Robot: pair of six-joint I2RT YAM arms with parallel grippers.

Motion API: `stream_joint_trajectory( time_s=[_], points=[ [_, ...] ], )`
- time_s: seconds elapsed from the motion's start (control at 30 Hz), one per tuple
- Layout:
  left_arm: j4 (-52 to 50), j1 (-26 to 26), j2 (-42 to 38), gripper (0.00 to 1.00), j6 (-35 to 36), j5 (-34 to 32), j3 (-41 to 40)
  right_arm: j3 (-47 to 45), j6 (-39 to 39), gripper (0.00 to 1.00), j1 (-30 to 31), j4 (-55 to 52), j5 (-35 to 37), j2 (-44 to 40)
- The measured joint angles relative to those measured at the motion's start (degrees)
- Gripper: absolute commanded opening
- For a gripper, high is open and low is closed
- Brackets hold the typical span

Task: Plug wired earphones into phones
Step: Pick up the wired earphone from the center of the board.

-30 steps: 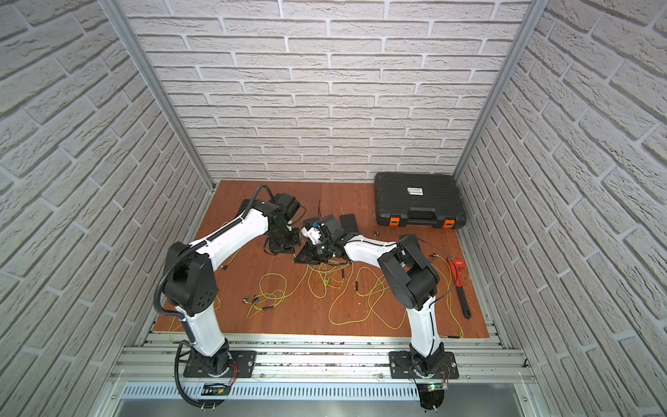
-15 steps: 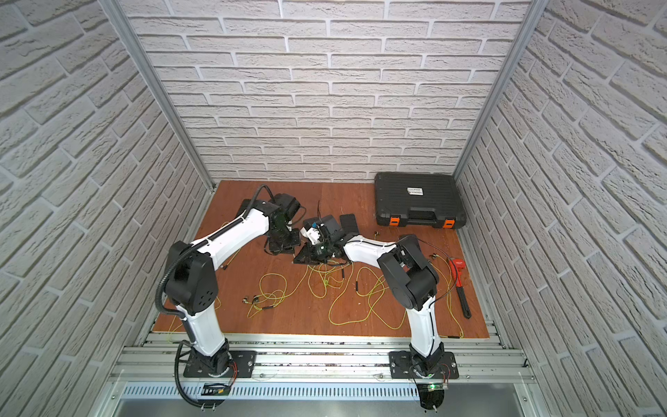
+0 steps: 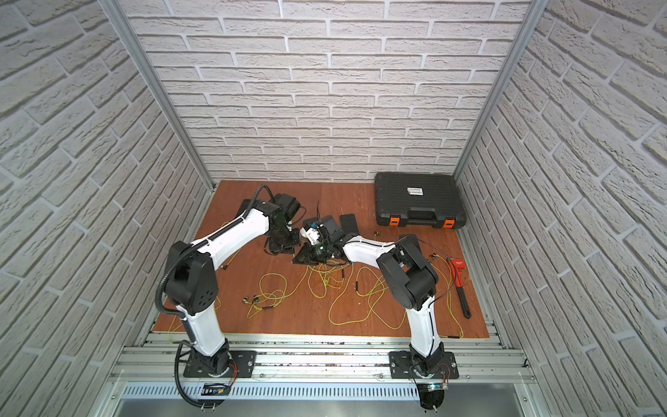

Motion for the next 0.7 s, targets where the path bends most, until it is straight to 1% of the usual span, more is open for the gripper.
stream_joint_trajectory(
  time_s=[0.23, 0.27, 0.3, 0.33, 0.43, 0.5, 0.57, 0.6, 0.63, 0.7],
  points=[
    [0.04, -0.13, 0.0, 0.0, 0.0, -0.04, 0.0, 0.0, 0.11, 0.09, 0.13, 0.33, 0.07, 0.02],
    [0.07, -0.13, 0.0, 0.01, 0.0, -0.04, 0.0, -0.02, 0.04, 0.08, 0.13, 0.37, 0.09, 0.02],
    [0.11, -0.13, 0.0, 0.1, 0.0, -0.04, 0.0, -0.02, 0.09, 0.06, 0.13, 0.42, 0.2, 0.02],
    [0.15, -0.13, 0.0, 0.15, 0.04, 0.0, 0.0, -0.04, 0.09, 0.06, 0.13, 0.42, 0.31, 0.02],
    [0.31, 0.33, 0.0, 0.36, 0.5, 0.48, 0.0, -0.15, 0.09, 0.06, 0.09, 0.52, 0.74, 0.02],
    [0.61, 0.96, -0.11, 0.56, 1.16, 1.16, 0.0, -0.42, 0.07, 0.06, -0.13, 0.66, 0.96, 0.02],
    [1.07, 2.25, -0.46, 0.7, 1.88, 1.79, 0.0, -0.87, -0.04, 0.06, -0.42, 0.68, 1.11, 0.02],
    [1.46, 3.21, -0.81, 0.75, 2.27, 2.19, 0.0, -1.09, -0.15, 0.06, -0.57, 0.57, 1.16, 0.0],
    [1.88, 4.28, -1.2, 0.77, 3.02, 2.51, 0.0, -1.33, -0.2, 0.06, -0.72, 0.52, 1.22, -0.07],
    [2.84, 7.15, -1.97, 0.77, 4.9, 3.02, 0.07, -1.95, -0.52, 0.06, -1.01, 0.37, 1.33, -0.48]
  ],
)
